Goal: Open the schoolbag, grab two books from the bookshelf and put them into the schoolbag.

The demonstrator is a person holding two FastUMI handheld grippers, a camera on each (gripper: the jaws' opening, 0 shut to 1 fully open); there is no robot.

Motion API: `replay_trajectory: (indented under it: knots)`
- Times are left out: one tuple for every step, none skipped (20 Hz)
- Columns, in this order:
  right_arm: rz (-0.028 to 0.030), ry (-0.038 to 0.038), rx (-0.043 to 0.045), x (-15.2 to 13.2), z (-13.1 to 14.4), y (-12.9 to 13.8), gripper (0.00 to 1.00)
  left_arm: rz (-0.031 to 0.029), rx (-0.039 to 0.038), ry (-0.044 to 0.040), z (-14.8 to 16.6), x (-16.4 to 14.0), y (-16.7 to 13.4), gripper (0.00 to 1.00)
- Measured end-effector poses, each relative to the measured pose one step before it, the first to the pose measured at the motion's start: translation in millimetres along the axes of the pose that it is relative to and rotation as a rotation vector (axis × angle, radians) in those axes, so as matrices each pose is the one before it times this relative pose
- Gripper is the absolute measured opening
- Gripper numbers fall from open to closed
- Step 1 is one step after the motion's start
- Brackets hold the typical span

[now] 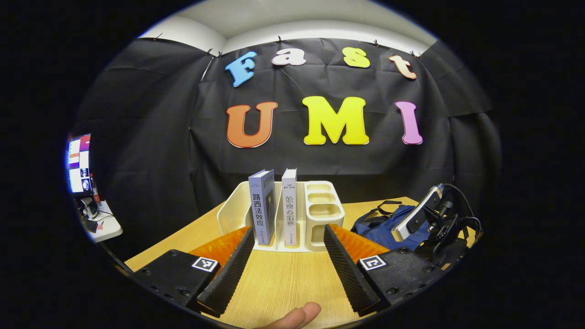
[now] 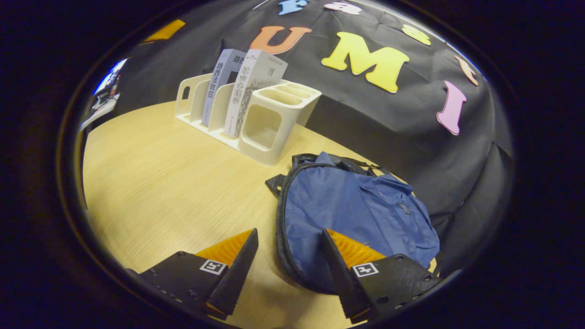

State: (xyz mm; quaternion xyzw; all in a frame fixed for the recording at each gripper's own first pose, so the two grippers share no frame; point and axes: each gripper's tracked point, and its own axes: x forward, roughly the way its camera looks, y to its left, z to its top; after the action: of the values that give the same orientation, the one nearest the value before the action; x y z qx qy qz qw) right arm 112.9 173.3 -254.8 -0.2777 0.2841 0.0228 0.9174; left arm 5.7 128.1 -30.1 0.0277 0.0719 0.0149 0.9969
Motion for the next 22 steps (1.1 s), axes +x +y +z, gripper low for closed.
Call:
replay_trajectory:
  knots:
    - [-0.00676,-0.01724,-0.00687,-0.74,3.01,-3.83,0.82,0.00046,0.00017,-0.00942,2.81,-1.11,2.30,0.96]
    - [-0.01406,-0.01038,-0.00547,2.25,1.34,-4.45,0.81,0.01616,0.00710,-0.00333,-0.02,-0.10,5.35,0.96]
    - [-0.00452,0.01180,-0.00248,3.26,-1.37,-1.37,0.81,0.01974,0.00852,0.00041,-0.33,0.39,5.50,0.96]
    - [0.00436,0.02508,-0.00187,3.58,-5.84,1.80,0.81,0.00920,0.00425,0.00089,0.45,1.68,3.35,0.96]
    - [0.00070,0.01500,-0.00384,4.18,-1.07,1.17,0.81,-0.00306,0.00205,0.00162,-0.25,0.62,1.26,0.96]
    - [-0.01697,0.00959,-0.01095,3.11,-0.39,-5.52,0.87,-0.00751,0.00367,-0.00012,-0.55,-0.69,-1.12,0.96]
    - [-0.01695,0.00200,0.00714,2.76,1.12,-6.05,0.84,0.00171,0.00195,-0.00172,-0.02,0.35,1.34,0.96]
    - [0.01199,0.00633,0.02082,2.01,-2.08,2.05,0.75,0.00406,0.00002,0.00117,0.03,-0.20,3.65,0.96]
    - [-0.00109,0.01318,0.00578,-1.28,-1.53,-1.60,0.69,0.00212,-0.00172,-0.00011,0.17,0.11,2.46,0.96]
    - [-0.02026,-0.00460,0.00566,-2.98,2.89,-6.97,0.63,0.00016,-0.00230,-0.00108,-0.26,0.35,1.33,0.96]
    - [-0.01102,-0.01861,0.00164,-4.71,6.50,-3.96,0.58,-0.00133,-0.00363,0.00192,-0.95,0.26,0.91,0.96]
    - [-0.01537,-0.01491,-0.00086,-6.73,4.11,-6.60,0.55,-0.00273,-0.00537,0.00229,-1.17,0.19,0.37,0.96]
    - [-0.01069,-0.02330,0.00356,-8.14,8.06,-5.04,0.48,-0.00370,-0.00490,-0.00072,0.03,0.88,-0.50,0.96]
    - [-0.01427,-0.02205,0.00425,-2.62,6.99,-5.48,0.48,-0.00344,-0.00249,0.00070,-0.08,-0.34,-0.51,0.96]
    - [-0.00522,-0.00742,0.00621,-0.32,4.95,-4.49,0.40,-0.00258,-0.00114,-0.00016,0.28,0.24,-0.88,0.96]
    - [0.01272,0.01012,0.01289,1.59,0.28,-0.29,0.40,-0.00384,-0.00086,0.00004,-0.01,-0.95,-0.63,0.96]
    - [0.01912,0.01611,0.02375,3.46,0.45,2.34,0.48,-0.00404,-0.00174,0.00095,0.02,0.20,-0.94,0.96]
    - [0.02145,0.01925,0.01654,4.43,-2.63,2.66,0.40,-0.00815,-0.00229,0.00029,-1.13,-0.20,-2.20,0.96]
    - [0.02092,0.02146,0.00789,2.60,-4.27,3.49,0.40,-0.00798,-0.00392,0.00037,0.18,0.15,-1.88,0.96]
    - [0.02342,0.01061,0.01264,4.44,-1.85,4.12,0.32,-0.00456,-0.00406,0.00222,-0.88,1.77,-1.14,0.96]
    - [0.01634,0.00965,0.00828,0.57,-4.12,2.67,0.22,-0.00149,-0.00193,0.00237,-0.90,1.35,-0.26,0.96]
    - [0.00338,-0.01663,-0.00354,0.16,1.65,-2.59,0.13,0.00371,0.00395,0.00036,-1.57,0.38,1.10,0.96]
